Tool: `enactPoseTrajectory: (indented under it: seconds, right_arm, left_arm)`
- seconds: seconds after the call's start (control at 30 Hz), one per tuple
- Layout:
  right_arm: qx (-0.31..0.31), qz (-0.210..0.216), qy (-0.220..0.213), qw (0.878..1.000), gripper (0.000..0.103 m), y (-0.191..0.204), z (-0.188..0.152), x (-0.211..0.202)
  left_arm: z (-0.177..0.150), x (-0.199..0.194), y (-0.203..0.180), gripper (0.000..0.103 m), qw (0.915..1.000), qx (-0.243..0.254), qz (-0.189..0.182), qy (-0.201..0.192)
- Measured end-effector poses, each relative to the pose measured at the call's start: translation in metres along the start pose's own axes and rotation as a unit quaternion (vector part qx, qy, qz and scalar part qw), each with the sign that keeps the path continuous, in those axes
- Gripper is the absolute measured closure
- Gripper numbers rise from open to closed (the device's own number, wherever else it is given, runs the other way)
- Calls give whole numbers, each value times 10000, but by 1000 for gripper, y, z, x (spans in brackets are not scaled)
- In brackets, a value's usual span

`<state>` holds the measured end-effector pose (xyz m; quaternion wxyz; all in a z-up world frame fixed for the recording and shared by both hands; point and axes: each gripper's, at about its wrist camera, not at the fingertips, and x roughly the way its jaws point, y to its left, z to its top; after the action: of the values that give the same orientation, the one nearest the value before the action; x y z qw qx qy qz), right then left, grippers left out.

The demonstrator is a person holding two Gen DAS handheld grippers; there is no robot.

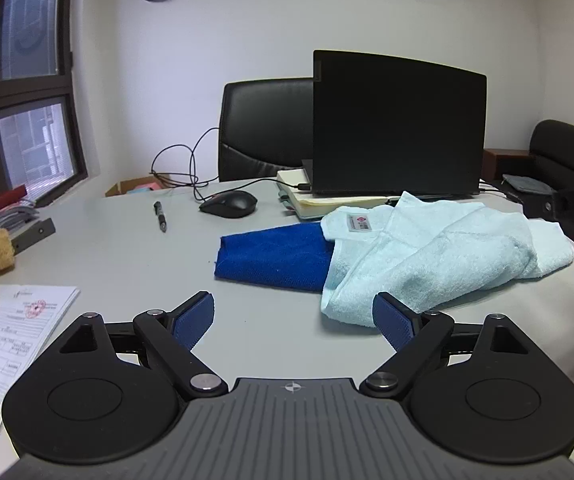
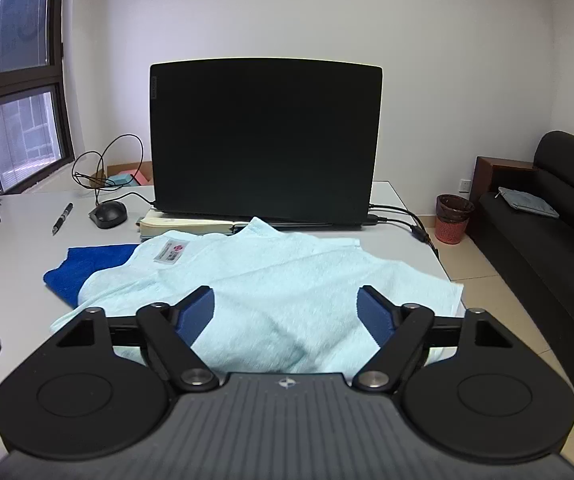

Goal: Fold towel
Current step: 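Move the right tool toward a corner of the light blue towel, then close the right tool on the light blue towel corner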

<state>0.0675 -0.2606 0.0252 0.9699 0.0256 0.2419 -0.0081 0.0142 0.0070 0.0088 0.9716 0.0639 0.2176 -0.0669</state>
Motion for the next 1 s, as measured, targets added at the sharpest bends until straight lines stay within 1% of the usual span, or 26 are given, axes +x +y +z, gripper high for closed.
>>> enactPoseTrajectory:
  seconds: [0.07,0.1,0.2,0.33,0.43,0.7,0.9,1.0]
  right_arm:
    - [-62,48,77,9999,31,-2,10,10]
    - [-111,75,125,9998,33,-2,15,16]
    - [-259,177,244,9992,36,3,27,33]
    - [-380,329,437,9978,45,13,42,65]
    - [-367,416,560,9969,48,23,50,89]
    - [-473,403,955,9935,51,43,70,157]
    - [-240,254,1370,9900,52,39,80,210]
    - [-187,168,1477,9887,52,37,81,226]
  left_arm:
    - [2,2,1,20,10000,56,-35,-29]
    - [3,4,2,22,10000,72,-55,-30]
    - [5,9,6,30,9999,70,-155,21]
    - [4,14,9,35,9997,95,-219,48]
    - [4,17,12,35,9996,135,-233,29]
    - [4,25,25,35,9996,59,-282,62]
    - [2,30,30,35,9994,36,-337,81]
    - [1,32,31,35,9993,49,-378,66]
